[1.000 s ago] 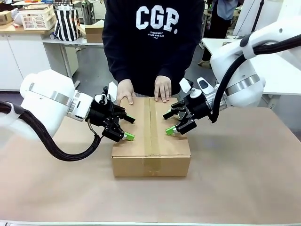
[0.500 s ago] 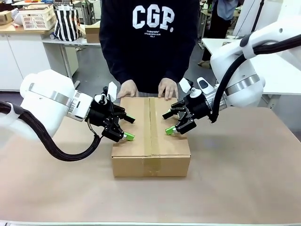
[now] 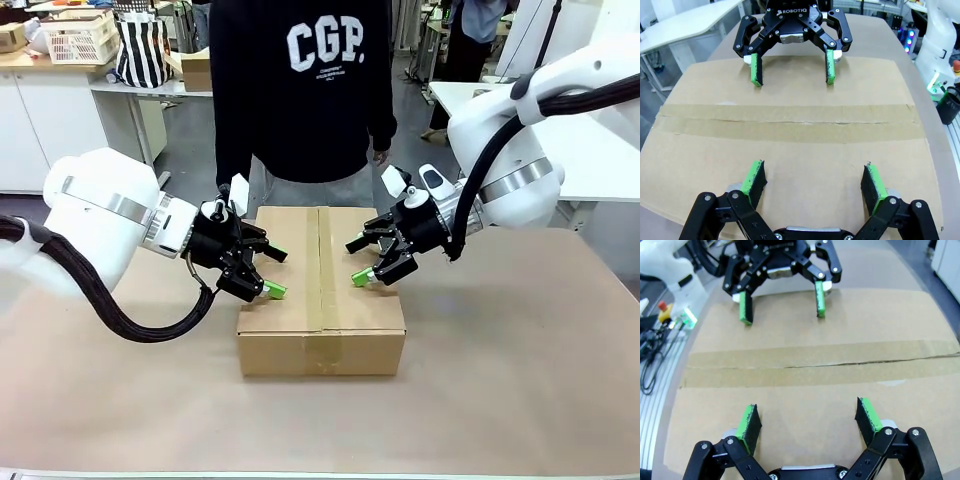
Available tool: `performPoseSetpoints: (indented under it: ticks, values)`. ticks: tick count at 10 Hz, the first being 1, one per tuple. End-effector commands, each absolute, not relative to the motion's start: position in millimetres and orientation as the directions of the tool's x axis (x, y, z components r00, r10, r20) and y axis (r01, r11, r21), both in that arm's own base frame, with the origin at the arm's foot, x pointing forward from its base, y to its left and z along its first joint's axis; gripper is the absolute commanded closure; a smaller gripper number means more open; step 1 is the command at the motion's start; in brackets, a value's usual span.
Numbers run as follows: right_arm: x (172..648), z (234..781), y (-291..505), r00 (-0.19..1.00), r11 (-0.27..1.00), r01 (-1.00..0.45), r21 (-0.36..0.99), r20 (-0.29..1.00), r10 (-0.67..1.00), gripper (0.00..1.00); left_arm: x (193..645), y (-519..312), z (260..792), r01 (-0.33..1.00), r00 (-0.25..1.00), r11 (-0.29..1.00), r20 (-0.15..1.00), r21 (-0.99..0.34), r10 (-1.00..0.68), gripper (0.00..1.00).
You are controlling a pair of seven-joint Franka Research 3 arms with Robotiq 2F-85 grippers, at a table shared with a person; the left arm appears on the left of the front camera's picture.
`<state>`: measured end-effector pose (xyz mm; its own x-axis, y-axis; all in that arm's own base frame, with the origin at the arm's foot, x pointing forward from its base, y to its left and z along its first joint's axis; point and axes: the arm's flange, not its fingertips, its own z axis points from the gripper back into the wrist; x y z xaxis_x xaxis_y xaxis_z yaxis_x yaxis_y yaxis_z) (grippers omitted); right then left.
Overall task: Pack the gift set into the box.
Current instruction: Press and hold the closed box until the human finishes sealing it.
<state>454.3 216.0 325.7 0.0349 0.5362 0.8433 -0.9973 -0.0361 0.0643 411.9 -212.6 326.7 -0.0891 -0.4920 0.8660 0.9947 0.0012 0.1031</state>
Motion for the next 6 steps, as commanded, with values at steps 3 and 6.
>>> performPoseSetpoints:
  ticks: [3,6]
  values:
    - [454.3,323.2,215.8,0.039,-0.033,-0.997,0.067,0.841,0.539,0.0,410.0,-210.1,322.8,0.996,-0.084,-0.003,0.867,0.094,-0.491,0.0]
    - [454.3,323.2,215.8,0.039,-0.033,-0.997,0.067,0.841,0.539,0.0,410.0,-210.1,322.8,0.996,-0.084,-0.003,0.867,0.094,-0.491,0.0]
